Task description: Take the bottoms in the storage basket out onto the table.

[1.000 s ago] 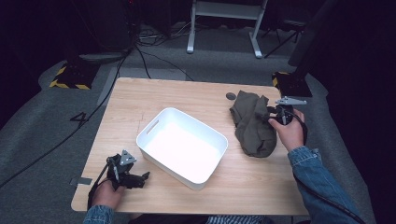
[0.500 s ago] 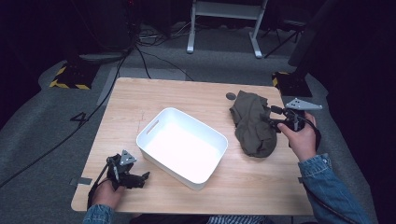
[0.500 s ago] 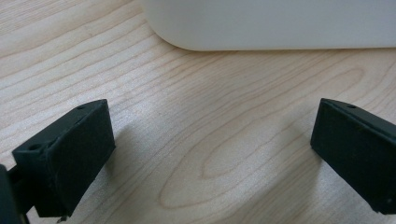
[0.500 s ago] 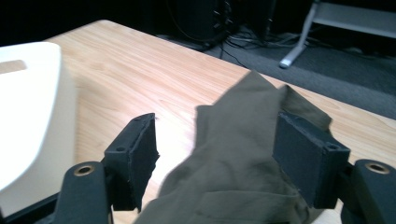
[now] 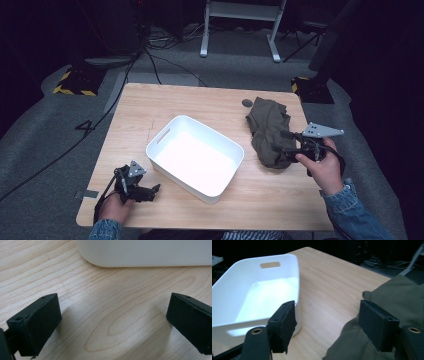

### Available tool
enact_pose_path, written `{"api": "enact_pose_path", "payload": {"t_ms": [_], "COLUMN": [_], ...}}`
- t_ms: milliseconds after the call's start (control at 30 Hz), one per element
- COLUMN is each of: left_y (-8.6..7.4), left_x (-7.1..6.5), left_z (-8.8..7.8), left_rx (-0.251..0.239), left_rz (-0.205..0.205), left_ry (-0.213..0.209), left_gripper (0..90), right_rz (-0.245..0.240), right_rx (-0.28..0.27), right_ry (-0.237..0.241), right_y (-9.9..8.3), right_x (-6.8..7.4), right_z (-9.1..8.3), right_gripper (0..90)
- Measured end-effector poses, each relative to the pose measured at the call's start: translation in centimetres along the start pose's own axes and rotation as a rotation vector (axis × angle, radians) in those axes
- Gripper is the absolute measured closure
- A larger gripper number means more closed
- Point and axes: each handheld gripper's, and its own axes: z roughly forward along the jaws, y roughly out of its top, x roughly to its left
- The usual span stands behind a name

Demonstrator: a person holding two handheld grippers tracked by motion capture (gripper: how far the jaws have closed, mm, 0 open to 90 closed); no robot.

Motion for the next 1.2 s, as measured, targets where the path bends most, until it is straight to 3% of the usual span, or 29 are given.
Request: {"api": "enact_pose_path", "payload": {"t_ms": [300, 633, 1200], "left_y": [0.0, 0.1, 0.1], "left_x": [0.1, 0.1, 0.2], "left_z": [0.0, 0.0, 0.0], "left_rx": [0.002, 0.001, 0.005], "left_rz": [0.006, 0.011, 0.016], "left_ry": [-0.006, -0.009, -0.013], "left_gripper": [0.0, 0.0, 0.0], "right_rz": [-0.033, -0.059, -0.11], "right_rx": [0.075, 0.135, 0.221], "right_ry": [0.125, 0.213, 0.22], "right_y": [-2.2, -5.0, -9.8], "right_x": [3.1, 5.4, 6.8], "right_z": [1.0, 2.7, 5.0], "right_gripper": [29.8, 28.9, 27.3]}}
